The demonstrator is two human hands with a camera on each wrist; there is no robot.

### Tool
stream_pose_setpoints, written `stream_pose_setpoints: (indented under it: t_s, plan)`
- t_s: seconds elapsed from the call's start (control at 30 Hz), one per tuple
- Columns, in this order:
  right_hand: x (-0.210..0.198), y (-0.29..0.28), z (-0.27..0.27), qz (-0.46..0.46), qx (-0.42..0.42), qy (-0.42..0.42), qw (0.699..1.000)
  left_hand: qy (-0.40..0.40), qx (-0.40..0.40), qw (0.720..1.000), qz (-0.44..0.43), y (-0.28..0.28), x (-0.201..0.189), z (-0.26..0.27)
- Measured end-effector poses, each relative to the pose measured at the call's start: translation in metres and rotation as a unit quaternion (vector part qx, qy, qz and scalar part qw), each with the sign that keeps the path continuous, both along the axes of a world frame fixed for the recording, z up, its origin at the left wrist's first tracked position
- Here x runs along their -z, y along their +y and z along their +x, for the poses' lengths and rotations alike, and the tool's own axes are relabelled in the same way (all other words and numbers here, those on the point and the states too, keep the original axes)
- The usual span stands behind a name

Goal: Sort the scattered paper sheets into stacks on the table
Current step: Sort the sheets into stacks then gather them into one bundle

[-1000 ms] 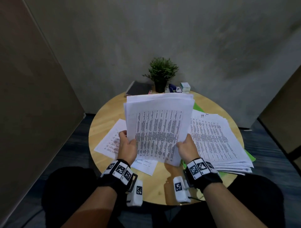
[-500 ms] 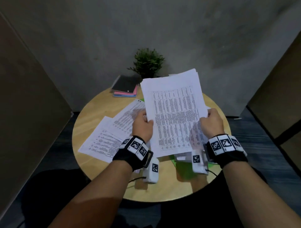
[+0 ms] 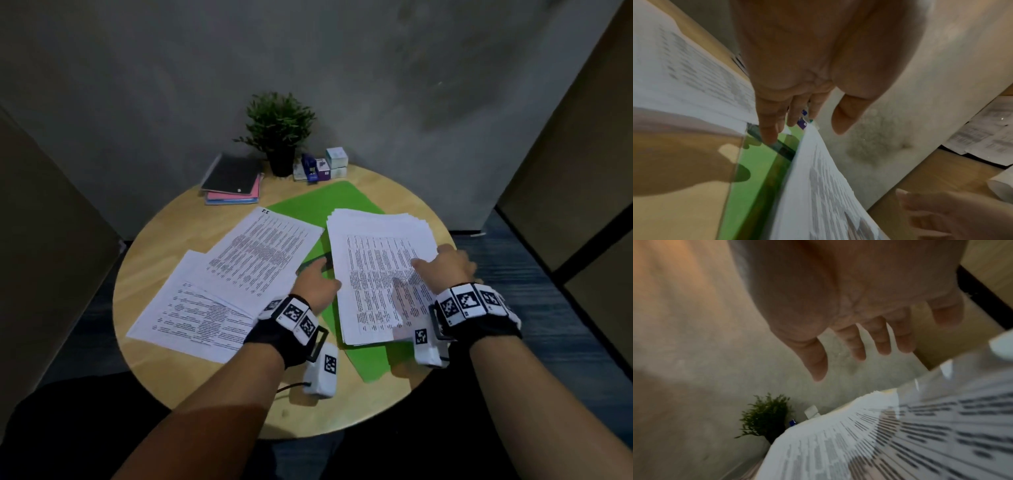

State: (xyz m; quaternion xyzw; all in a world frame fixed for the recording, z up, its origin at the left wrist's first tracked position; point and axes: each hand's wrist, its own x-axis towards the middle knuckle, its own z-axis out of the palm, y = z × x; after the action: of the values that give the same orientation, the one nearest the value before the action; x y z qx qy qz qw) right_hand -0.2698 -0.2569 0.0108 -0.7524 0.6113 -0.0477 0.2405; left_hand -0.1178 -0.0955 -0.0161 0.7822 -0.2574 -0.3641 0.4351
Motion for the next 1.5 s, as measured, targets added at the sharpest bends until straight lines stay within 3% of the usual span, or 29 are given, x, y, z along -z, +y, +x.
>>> stream_pose_setpoints:
  t_s: [0.17, 0.3, 0.43, 0.6, 0.83, 1.03, 1.17, 1.27, 1.37, 1.5]
  plan:
    - [-0.016, 0.029, 0.035, 0.012, -0.132, -0.102, 0.986, -0.085, -0.058, 0.995, 0.011, 0.048, -0.020, 0.050]
    - [-0.014, 0.067, 0.084, 0.054, -0.205, -0.117, 0.970, -0.105, -0.111, 0.988, 0.037, 0.093, -0.029, 0.095]
    - [-0.001, 0.104, 0.134, 0.153, -0.225, -0.114, 0.956, -0.090, -0.135, 0.984, 0.070, 0.128, -0.021, 0.133]
    - [0.033, 0.124, 0.184, 0.219, -0.150, -0.093, 0.960, -0.049, -0.138, 0.985, 0.095, 0.142, 0.003, 0.170]
    - [0.063, 0.130, 0.226, 0.198, -0.029, -0.060, 0.978, -0.072, -0.094, 0.980, 0.163, 0.143, 0.038, 0.194]
    - [0.078, 0.129, 0.235, 0.176, -0.030, -0.003, 0.984, -0.107, -0.083, 0.977, 0.166, 0.140, 0.045, 0.196]
    - [0.082, 0.133, 0.232, 0.169, -0.078, 0.009, 0.983, -0.106, -0.126, 0.981, 0.102, 0.132, 0.041, 0.193]
    - [0.081, 0.132, 0.230, 0.177, -0.041, -0.021, 0.983, -0.103, -0.166, 0.981, 0.005, 0.124, 0.032, 0.191]
    - [0.066, 0.130, 0.219, 0.115, -0.043, -0.048, 0.991, -0.154, -0.207, 0.964, -0.066, 0.127, 0.018, 0.199]
    - [0.021, 0.123, 0.211, 0.034, -0.144, -0.112, 0.983, -0.242, -0.219, 0.927, -0.186, 0.140, 0.001, 0.218]
